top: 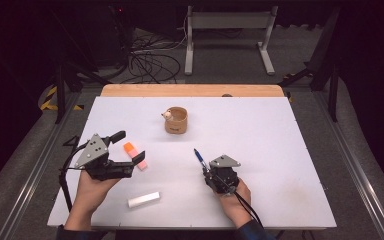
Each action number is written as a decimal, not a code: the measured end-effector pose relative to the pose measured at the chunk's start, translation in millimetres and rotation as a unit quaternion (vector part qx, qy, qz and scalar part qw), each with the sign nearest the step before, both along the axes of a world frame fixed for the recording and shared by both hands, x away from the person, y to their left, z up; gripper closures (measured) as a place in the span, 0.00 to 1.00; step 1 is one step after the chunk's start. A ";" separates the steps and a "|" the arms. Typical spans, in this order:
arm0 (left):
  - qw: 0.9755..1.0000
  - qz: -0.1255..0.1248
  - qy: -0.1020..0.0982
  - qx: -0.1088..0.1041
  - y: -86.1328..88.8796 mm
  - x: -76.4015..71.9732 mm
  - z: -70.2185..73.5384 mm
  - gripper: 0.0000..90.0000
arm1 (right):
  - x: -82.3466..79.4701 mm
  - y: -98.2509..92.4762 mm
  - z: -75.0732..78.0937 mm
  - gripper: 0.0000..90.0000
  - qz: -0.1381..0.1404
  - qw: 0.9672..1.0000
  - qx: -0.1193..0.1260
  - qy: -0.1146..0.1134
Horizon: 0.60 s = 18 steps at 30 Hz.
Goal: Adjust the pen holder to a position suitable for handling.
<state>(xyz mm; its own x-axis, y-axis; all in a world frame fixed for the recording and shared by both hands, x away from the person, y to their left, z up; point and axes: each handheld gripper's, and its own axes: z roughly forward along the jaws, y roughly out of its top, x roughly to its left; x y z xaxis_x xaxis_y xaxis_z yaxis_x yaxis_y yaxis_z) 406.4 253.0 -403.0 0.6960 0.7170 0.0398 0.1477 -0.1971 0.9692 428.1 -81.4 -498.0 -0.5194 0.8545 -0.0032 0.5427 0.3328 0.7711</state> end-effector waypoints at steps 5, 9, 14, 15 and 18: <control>1.000 -0.009 0.002 0.008 -8.2 0.4 -2.4 0.11 | 0.4 0.2 0.4 0.84 0.002 1.000 -0.002 0.002; 1.000 -0.014 0.004 0.010 -12.0 0.3 -3.4 0.11 | 1.1 -0.6 0.6 0.87 0.001 1.000 0.001 0.004; 1.000 -0.020 0.004 0.009 -19.0 0.3 -5.4 0.12 | 1.0 0.0 1.0 0.87 0.007 1.000 -0.007 0.000; 1.000 -0.022 0.006 0.009 -21.0 0.1 -5.9 0.12 | 1.0 0.0 1.0 0.87 0.007 1.000 -0.007 0.000; 0.999 -0.033 0.012 0.010 -28.2 0.7 -7.9 0.12 | 2.2 -2.1 1.6 0.87 0.015 1.000 -0.003 0.003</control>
